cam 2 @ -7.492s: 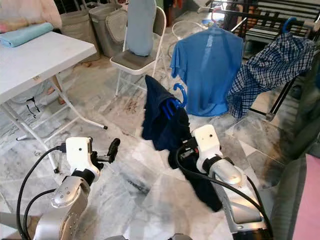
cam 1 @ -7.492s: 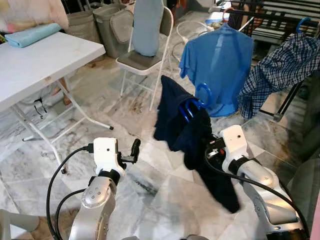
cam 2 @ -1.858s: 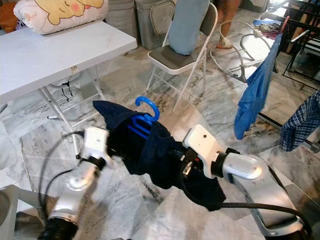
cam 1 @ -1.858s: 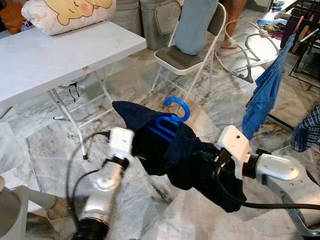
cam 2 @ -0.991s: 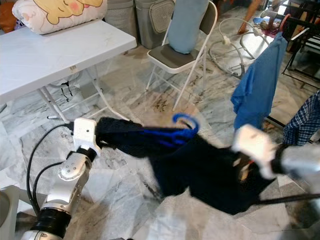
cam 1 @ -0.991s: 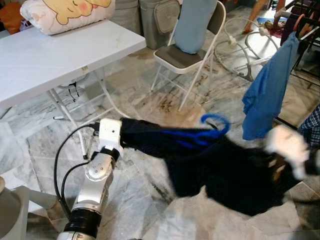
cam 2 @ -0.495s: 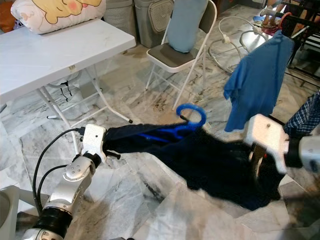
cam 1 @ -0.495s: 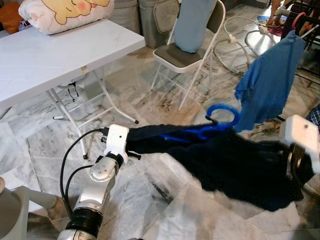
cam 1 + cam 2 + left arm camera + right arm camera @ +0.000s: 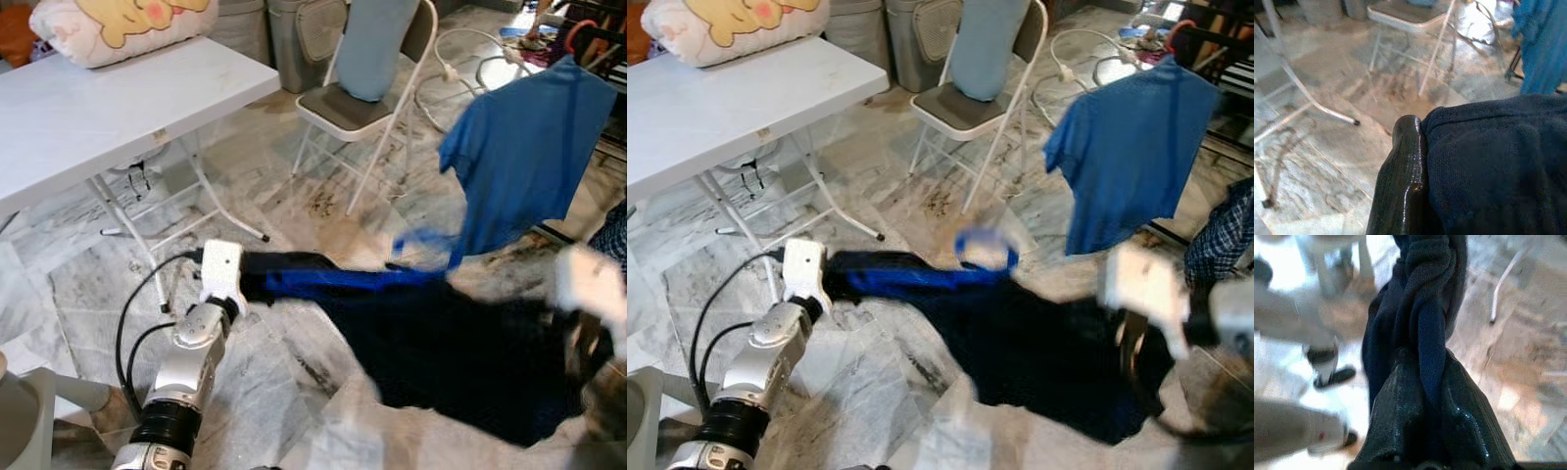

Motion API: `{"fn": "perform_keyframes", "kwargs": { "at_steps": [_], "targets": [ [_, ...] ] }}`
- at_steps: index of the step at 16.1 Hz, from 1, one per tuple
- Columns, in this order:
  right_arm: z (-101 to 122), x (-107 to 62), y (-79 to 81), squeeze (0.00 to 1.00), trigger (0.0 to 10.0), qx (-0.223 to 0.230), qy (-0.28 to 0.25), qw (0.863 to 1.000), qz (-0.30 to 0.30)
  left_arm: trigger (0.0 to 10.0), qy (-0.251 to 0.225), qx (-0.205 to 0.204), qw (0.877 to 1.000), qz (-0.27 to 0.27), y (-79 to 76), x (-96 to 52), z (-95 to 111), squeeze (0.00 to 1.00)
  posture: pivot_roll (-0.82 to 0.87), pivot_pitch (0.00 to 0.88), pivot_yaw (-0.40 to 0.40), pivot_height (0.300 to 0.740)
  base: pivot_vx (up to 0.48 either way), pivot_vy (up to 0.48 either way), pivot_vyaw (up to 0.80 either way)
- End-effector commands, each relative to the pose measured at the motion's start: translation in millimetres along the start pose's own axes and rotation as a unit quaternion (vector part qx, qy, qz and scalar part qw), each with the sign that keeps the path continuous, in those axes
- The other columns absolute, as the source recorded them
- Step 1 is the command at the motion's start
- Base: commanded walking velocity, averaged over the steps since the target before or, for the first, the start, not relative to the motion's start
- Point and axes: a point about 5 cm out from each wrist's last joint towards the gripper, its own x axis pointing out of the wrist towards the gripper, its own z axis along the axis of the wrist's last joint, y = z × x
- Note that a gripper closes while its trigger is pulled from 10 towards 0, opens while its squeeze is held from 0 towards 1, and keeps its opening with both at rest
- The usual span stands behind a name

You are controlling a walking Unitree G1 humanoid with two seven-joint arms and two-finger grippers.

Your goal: Hang hanger

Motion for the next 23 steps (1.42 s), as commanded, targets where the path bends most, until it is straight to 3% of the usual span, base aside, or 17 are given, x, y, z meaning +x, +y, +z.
{"fn": "perform_keyframes", "kwargs": {
  "at_steps": [1, 5, 6, 7, 10, 11, 13, 15, 18, 21, 23],
  "targets": [
    [22, -11.0, -8.4, 0.00, 10.0, -0.016, -0.052, 0.998, -0.025, 0.0, 0.036, -0.004, 0.999, 0.007, 5.7, -6.3, -16, 0.00, -0.25, 0.102, 0.092, 0.740, 0.000, 0.000, 0.00],
    [31, -7.0, -17.6, 0.00, 10.0, 0.008, -0.106, 0.993, -0.055, 0.0, 0.045, -0.010, 0.999, -0.013, -6.8, -8.1, -21, 0.00, -0.24, 0.099, 0.086, 0.740, 0.000, 0.000, 0.00],
    [32, 2.0, -19.7, 0.00, 10.0, 0.013, -0.123, 0.990, -0.071, 9.9, 0.037, -0.010, 0.999, -0.017, -10.3, -8.2, -19, 0.00, -0.24, 0.099, 0.086, 0.740, 0.000, 0.000, 0.00],
    [32, 13.7, -21.3, 0.00, 10.0, 0.012, -0.134, 0.987, -0.091, 10.0, 0.018, -0.017, 1.000, -0.014, -12.2, -8.4, -14, 1.00, -0.23, 0.099, 0.085, 0.740, 0.000, 0.000, 0.00],
    [27, 49.1, -24.6, 0.00, 10.0, 0.022, -0.143, 0.978, -0.150, 10.0, -0.039, -0.016, 0.999, -0.022, -20.2, -11.2, 0, 1.00, -0.21, 0.097, 0.081, 0.740, 0.000, 0.000, 0.00],
    [24, 74.8, -21.1, 0.00, 10.0, 0.047, -0.154, 0.974, -0.162, 10.0, -0.073, -0.009, 0.997, -0.030, -26.3, -13.9, 10, 1.00, -0.20, 0.096, 0.080, 0.740, 0.000, 0.000, 0.00],
    [18, 92.9, -13.9, 0.00, 10.0, 0.069, -0.155, 0.974, -0.151, 10.0, -0.108, -0.008, 0.992, -0.058, -34.6, -19.1, 19, 1.00, -0.18, 0.094, 0.080, 0.740, 0.000, 0.000, 0.00],
    [9, 105.7, -13.0, 0.00, 10.0, 0.049, -0.121, 0.980, -0.152, 10.0, -0.107, 0.013, 0.989, -0.106, -42.8, -26.5, 19, 1.00, -0.17, 0.096, 0.077, 0.740, 0.000, 0.000, 0.00],
    [7, 112.8, -27.6, 0.00, 10.0, 0.018, -0.096, 0.979, -0.178, 10.0, -0.089, 0.053, 0.983, -0.154, -47.9, -40.6, 8, 1.00, -0.15, 0.097, 0.073, 0.740, 0.000, 0.000, 0.00],
    [2, 112.7, -40.3, 0.00, 10.0, -0.008, -0.074, 0.973, -0.217, 10.0, -0.093, 0.056, 0.981, -0.163, -47.7, -46.0, 8, 1.00, -0.15, 0.097, 0.067, 0.740, 0.000, 0.000, 0.00],
    [0, 113.8, -42.8, 0.00, 10.0, -0.023, -0.070, 0.975, -0.209, 10.0, -0.115, 0.066, 0.980, -0.149, -40.9, -49.3, 16, 1.00, -0.15, 0.100, 0.065, 0.740, 0.000, 0.000, 0.00]
  ]
}}
